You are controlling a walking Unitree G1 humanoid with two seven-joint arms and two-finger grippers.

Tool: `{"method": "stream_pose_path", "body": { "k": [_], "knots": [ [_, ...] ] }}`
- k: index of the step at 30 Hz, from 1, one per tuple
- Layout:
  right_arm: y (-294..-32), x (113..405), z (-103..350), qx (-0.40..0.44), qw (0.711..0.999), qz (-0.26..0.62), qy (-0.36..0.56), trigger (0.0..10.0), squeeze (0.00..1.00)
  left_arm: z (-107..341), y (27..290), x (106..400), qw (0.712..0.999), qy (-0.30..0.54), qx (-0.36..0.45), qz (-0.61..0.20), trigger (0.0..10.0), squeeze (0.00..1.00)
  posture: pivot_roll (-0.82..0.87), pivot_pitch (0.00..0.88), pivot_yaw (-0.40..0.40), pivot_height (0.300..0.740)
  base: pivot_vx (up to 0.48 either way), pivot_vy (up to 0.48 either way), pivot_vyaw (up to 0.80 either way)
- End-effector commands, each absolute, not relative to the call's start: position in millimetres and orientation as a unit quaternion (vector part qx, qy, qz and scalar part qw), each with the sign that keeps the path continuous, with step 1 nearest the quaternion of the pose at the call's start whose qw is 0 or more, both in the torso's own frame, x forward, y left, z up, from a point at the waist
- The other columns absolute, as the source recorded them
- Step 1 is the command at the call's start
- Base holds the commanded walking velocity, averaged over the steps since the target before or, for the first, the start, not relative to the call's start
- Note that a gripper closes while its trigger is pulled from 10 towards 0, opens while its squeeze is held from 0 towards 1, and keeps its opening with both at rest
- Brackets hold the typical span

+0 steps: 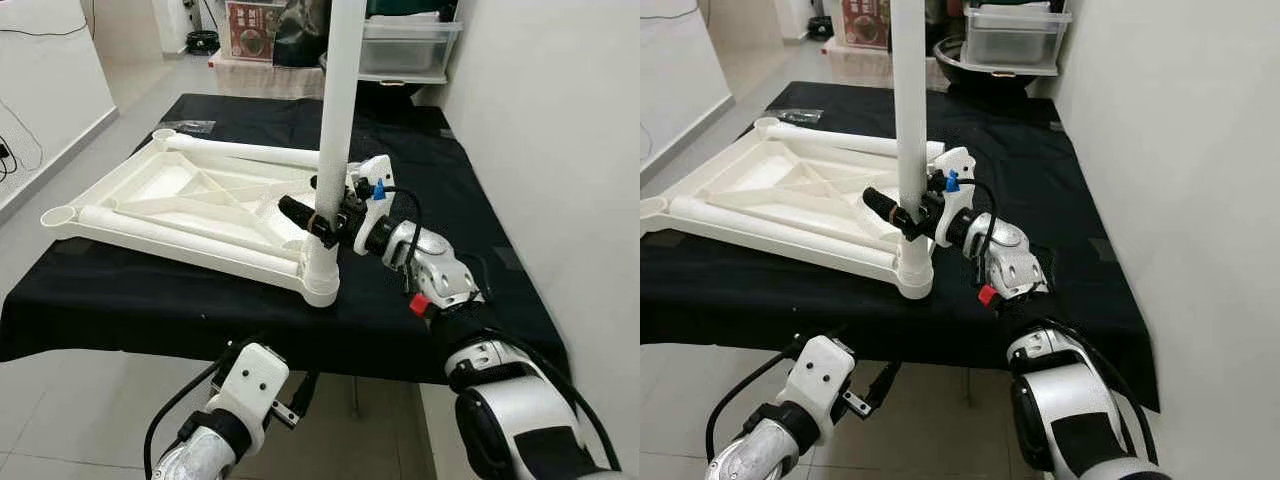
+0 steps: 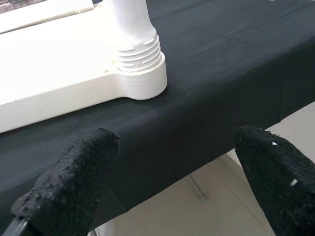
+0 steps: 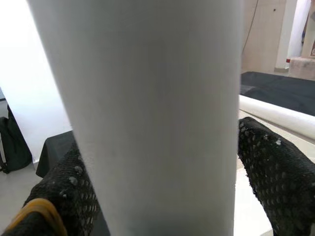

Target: Building children table

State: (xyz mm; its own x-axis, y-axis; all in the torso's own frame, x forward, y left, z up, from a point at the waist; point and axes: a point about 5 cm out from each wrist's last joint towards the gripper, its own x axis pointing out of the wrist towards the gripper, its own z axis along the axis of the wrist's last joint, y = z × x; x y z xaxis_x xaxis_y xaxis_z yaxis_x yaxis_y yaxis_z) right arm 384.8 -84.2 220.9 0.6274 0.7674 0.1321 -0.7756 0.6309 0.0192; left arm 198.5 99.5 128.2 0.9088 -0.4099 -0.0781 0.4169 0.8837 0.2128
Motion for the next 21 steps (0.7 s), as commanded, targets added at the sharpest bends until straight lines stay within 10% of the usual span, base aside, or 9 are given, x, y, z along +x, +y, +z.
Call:
{"method": "stream_pose_path", "body": {
  "k": [1,2,3,21],
  "knots": [
    [-81.0,385.8,224.9,0.032,0.899,0.431,-0.062,10.0,0.0,128.9,99.5,197.2,0.971,0.017,0.114,-0.211,10.0,0.0,0.14,0.103,-0.101,0.74,0.0,0.0,0.0],
    [-81.0,385.8,224.9,0.032,0.899,0.431,-0.062,10.0,0.0,128.9,99.5,197.2,0.971,0.017,0.114,-0.211,10.0,0.0,0.14,0.103,-0.101,0.74,0.0,0.0,0.0],
    [-80.4,386.0,225.1,0.035,0.899,0.432,-0.063,0.0,0.0,128.9,99.6,197.4,0.971,0.018,0.114,-0.211,10.0,0.0,0.14,0.106,-0.1,0.74,0.0,0.0,0.0],
    [-80.4,382.0,217.4,0.015,0.909,0.408,-0.079,0.0,0.0,129.9,101.8,198.6,0.973,0.019,0.108,-0.202,10.0,0.0,0.14,0.098,-0.103,0.74,0.0,0.0,0.0]
  ]
}}
